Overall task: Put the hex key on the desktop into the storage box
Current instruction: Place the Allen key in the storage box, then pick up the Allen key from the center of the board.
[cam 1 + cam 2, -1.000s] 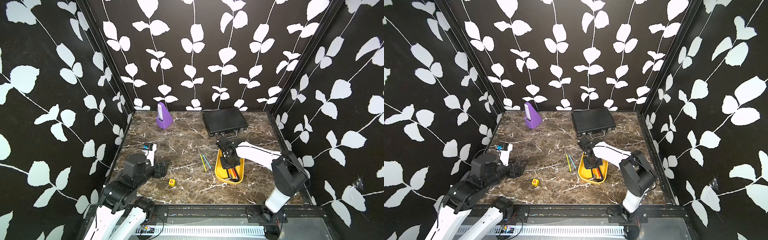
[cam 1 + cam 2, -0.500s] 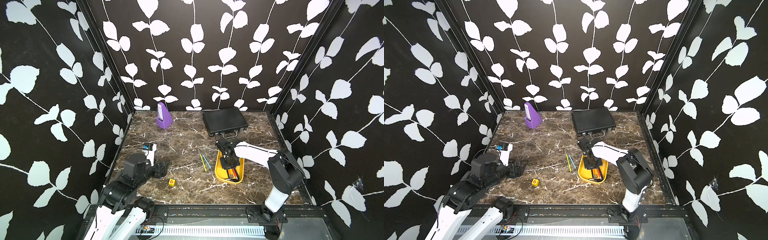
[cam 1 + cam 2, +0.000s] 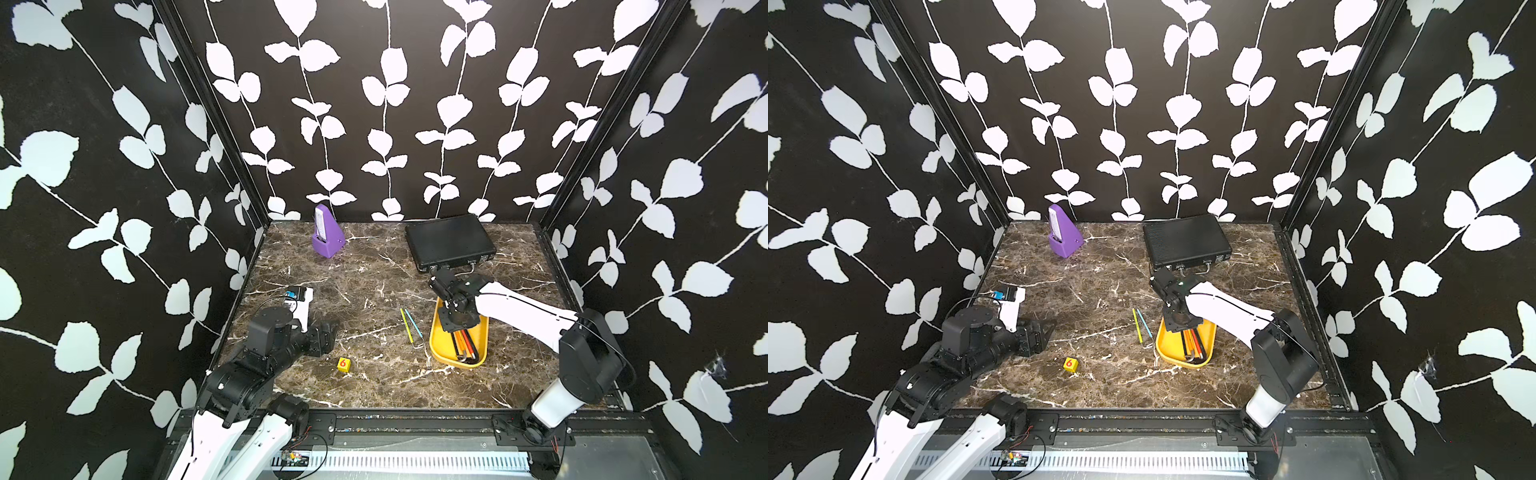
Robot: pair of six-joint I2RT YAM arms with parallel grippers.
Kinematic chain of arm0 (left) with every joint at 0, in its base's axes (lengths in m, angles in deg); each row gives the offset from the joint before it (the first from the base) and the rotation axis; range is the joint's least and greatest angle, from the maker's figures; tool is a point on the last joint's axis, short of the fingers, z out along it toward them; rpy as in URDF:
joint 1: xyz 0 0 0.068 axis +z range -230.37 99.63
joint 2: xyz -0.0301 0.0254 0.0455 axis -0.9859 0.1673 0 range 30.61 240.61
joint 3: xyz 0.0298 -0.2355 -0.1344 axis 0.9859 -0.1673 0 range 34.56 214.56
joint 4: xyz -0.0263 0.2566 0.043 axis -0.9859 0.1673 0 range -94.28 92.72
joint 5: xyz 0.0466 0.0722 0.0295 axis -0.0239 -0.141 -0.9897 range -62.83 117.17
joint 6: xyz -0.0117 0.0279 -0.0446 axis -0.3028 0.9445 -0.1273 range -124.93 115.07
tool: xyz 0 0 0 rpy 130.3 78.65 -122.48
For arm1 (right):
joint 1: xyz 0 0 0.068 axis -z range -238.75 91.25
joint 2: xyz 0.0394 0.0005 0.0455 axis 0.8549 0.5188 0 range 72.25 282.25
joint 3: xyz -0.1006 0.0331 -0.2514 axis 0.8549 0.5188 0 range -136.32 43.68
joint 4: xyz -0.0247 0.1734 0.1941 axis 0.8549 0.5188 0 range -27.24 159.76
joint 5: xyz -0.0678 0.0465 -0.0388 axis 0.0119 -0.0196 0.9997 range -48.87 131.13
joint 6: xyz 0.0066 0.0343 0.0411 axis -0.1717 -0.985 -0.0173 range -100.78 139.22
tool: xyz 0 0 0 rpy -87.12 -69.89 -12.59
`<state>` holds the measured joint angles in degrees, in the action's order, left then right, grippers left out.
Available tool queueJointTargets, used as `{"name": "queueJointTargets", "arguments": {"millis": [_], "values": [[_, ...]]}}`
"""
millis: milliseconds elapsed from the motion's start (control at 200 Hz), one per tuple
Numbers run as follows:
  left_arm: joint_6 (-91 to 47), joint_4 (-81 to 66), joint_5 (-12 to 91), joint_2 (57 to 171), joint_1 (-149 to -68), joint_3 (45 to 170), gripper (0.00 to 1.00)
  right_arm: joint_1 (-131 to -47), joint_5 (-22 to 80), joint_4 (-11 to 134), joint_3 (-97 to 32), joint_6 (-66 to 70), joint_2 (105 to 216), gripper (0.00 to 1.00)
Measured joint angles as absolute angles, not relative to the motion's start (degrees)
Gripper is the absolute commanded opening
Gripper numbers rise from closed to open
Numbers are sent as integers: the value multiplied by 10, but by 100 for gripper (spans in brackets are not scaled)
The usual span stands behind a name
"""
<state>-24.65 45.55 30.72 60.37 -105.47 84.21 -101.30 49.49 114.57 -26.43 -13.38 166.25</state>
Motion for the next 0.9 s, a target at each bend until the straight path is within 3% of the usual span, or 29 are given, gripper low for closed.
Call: {"name": "queueJointTargets", "arguments": {"millis": [395,895], "values": [[-247,455,307,604,-1055,842,76,-1113,501,1158,-405,-156,1758,27],[-248,455,307,610,-1055,842,76,-1133,479,1154,-474,-167,1901,28]]}}
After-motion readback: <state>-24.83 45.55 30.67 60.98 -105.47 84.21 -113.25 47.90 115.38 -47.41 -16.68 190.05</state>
